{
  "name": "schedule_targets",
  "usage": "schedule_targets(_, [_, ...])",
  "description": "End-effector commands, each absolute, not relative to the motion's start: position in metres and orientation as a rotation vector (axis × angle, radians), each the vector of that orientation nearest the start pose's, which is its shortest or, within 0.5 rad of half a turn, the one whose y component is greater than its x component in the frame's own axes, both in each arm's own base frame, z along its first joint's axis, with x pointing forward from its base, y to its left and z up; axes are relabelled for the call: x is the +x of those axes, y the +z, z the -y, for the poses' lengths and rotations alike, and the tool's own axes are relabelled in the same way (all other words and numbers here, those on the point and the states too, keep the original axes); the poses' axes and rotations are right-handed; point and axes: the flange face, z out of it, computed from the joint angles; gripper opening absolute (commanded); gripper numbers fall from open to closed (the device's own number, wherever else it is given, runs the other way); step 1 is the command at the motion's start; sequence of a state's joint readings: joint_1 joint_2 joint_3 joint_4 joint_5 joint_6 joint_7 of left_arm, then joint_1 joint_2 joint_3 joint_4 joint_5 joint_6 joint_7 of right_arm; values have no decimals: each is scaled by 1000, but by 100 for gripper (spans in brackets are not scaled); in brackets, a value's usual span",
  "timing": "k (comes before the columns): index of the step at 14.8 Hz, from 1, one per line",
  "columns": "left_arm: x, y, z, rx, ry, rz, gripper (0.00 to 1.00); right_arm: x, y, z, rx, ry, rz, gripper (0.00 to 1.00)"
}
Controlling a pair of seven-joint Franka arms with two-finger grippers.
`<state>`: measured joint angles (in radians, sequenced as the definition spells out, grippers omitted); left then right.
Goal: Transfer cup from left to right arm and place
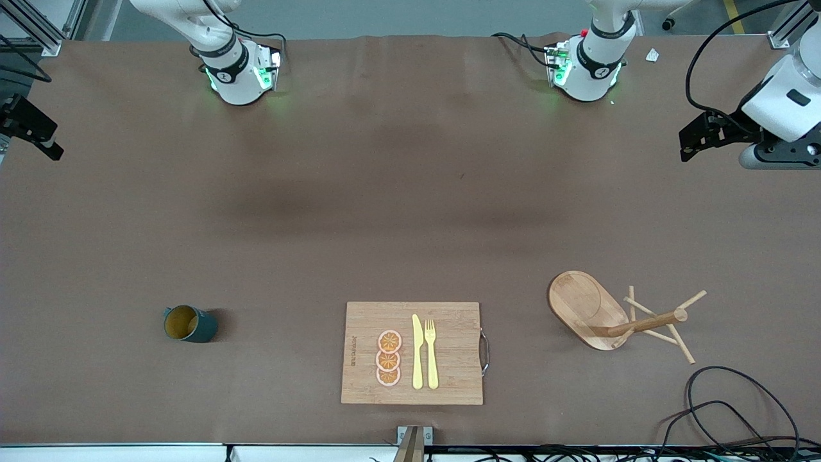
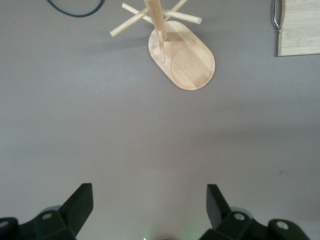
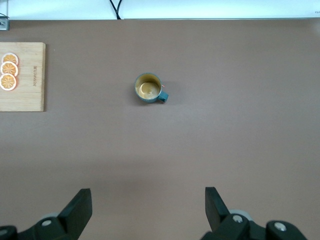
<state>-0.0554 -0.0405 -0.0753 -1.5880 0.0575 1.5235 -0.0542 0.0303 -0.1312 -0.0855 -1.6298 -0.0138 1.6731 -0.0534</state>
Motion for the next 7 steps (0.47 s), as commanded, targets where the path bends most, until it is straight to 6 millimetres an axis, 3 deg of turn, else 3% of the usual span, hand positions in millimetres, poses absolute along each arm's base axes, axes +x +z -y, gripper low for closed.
schedule_targets(1, [530,641,68,-3084,2,-139,100,548,679,37,-3167,-277,-20,100])
schedule_targets(4, [531,638,69,-3077,10,-141,100,569,675,40,-3172,-263,-22,100])
schedule_targets(7, [533,634,69,-3076,27,-143,100,569,671,47,-3159,-248,-60,100])
